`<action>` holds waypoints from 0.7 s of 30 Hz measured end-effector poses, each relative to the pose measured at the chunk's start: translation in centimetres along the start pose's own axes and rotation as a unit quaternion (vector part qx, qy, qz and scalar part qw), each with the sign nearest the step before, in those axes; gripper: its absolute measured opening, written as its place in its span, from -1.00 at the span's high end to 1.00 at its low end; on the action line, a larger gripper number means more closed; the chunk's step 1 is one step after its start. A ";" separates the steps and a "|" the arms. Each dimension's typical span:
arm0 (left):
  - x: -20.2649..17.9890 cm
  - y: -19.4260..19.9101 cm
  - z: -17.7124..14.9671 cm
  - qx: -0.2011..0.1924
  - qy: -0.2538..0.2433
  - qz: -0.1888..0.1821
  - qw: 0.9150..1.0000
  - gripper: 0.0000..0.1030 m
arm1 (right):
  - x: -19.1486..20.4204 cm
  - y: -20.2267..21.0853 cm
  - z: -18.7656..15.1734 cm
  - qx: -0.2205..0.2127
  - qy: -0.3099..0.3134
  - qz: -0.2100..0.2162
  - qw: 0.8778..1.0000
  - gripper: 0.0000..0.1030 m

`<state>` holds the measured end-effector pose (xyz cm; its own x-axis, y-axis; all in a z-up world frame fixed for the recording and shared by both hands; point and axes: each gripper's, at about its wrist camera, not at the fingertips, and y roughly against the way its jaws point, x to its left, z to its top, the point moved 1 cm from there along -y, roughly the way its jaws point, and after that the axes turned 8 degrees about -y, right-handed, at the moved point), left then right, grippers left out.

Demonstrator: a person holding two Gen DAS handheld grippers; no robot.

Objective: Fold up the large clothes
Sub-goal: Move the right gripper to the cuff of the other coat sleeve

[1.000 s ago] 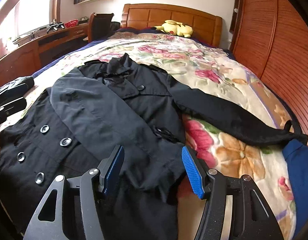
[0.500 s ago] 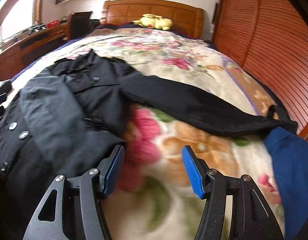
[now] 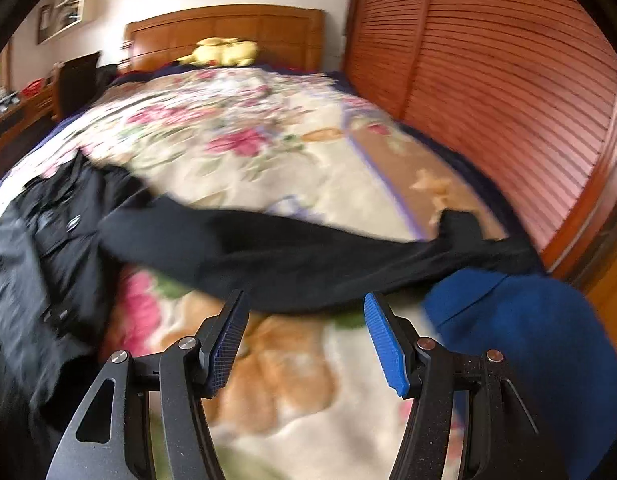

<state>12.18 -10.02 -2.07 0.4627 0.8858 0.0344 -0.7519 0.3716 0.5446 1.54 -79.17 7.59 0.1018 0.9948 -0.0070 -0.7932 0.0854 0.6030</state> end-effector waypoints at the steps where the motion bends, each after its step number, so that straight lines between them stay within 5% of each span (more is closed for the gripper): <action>1: 0.0 0.0 0.0 0.000 -0.001 0.000 1.000 -0.59 | -0.5 -0.1 0.6 -0.003 -0.004 -0.010 1.000 -0.20; 9: -0.1 0.0 -0.1 0.000 -0.001 0.000 1.000 -0.60 | -4.9 -2.0 5.3 -0.003 -0.060 -0.063 0.996 -0.20; 21: -0.2 -0.1 -0.3 0.002 -0.008 -0.002 1.000 -0.59 | -10.7 -6.8 6.3 0.048 -0.145 -0.122 0.981 -0.20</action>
<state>12.03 -10.12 -2.35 0.4732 0.8798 0.0453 -0.7484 0.3744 0.5475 9.63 -90.77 8.57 0.4585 0.8868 0.0581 -0.6656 0.2994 0.6836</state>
